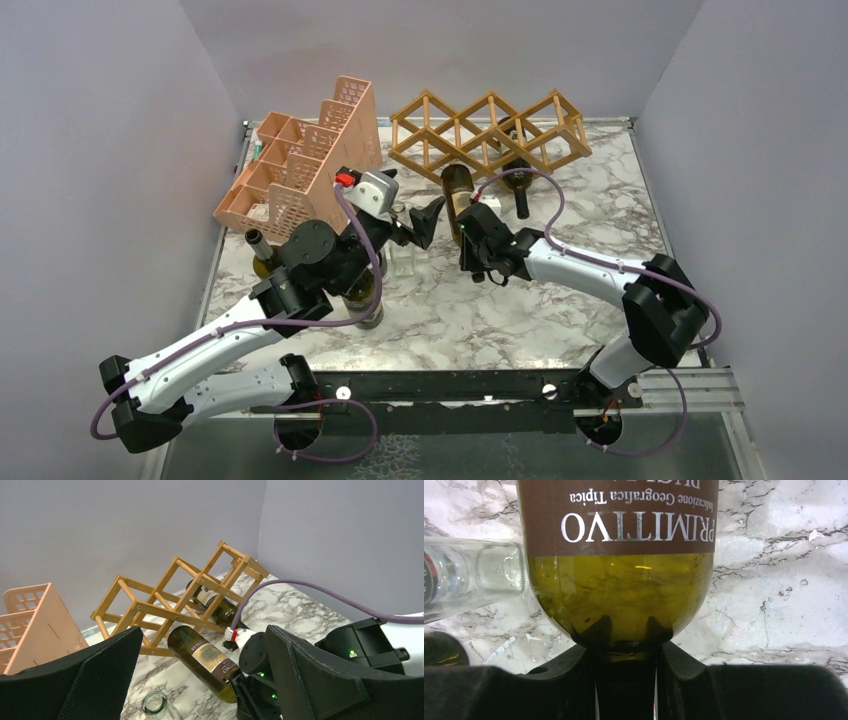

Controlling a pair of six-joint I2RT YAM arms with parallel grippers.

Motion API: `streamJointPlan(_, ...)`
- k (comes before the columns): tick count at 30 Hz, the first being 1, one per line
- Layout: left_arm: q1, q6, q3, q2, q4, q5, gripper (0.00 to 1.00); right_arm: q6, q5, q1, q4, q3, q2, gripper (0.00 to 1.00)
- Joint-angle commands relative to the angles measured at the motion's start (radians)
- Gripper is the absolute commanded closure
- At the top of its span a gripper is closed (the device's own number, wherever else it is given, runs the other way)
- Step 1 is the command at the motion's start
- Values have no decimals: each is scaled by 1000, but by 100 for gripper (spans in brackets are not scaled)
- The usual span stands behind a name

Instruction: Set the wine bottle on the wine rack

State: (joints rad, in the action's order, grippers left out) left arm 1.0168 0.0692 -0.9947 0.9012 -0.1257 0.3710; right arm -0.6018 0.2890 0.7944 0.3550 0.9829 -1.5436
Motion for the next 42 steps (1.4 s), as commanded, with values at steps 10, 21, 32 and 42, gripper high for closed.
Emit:
streamJointPlan(10, 4, 34, -29, -23, 40, -29, 1, 6, 58, -11, -88, 129, -99, 99)
streamJointPlan(21, 5, 3, -47, -64, 66, -48, 1, -6, 45, -45, -23, 257, -188, 99)
streamJointPlan(32, 5, 1, -51, -53, 75, -54, 1, -50, 51, -72, -9, 299, -251, 99)
streamJointPlan(42, 4, 11, -56, -40, 79, -51, 1, -57, 56, -103, -72, 402, -341, 99)
